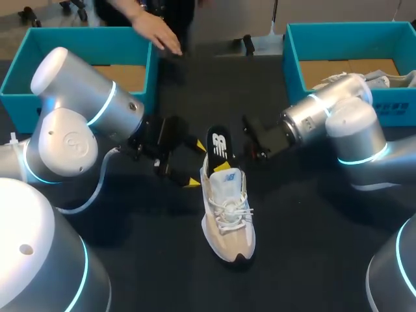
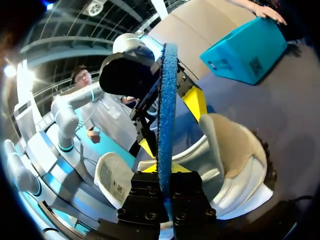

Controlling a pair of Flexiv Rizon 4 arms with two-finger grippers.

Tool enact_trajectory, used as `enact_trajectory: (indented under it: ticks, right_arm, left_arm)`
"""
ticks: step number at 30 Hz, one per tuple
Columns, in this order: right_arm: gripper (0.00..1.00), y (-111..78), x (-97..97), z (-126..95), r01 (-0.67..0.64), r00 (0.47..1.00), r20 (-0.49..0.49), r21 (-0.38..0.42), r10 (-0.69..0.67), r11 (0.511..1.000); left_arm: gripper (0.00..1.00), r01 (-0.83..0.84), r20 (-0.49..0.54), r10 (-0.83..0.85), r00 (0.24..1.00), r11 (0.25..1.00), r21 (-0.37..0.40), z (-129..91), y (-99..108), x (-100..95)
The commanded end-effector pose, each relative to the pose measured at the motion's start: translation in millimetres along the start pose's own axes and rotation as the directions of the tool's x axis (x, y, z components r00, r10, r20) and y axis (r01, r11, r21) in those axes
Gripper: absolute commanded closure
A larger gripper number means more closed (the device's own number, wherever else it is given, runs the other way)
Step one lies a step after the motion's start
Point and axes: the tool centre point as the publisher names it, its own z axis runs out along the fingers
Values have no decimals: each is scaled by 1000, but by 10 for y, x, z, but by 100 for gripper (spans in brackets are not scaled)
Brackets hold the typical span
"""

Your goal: Take the shoe out of the shoebox, open the shoe tongue, remove and reinsert the insole, then place the shoe into the shoebox

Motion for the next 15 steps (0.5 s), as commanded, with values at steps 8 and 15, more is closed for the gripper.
enact_trajectory:
  ticks: [8, 15]
  right_arm:
    - [100, -97, 67, 93, -70, 997, -10, 52, 71, 996]
    - [72, 20, 100, 6, -43, 999, 26, 58, 41, 997]
  left_arm:
    - [0, 1, -1, -1, 1000, 1000, 3, 16, 26, -1]
    - [0, 2, -2, -2, 1000, 1000, 5, 13, 32, 5]
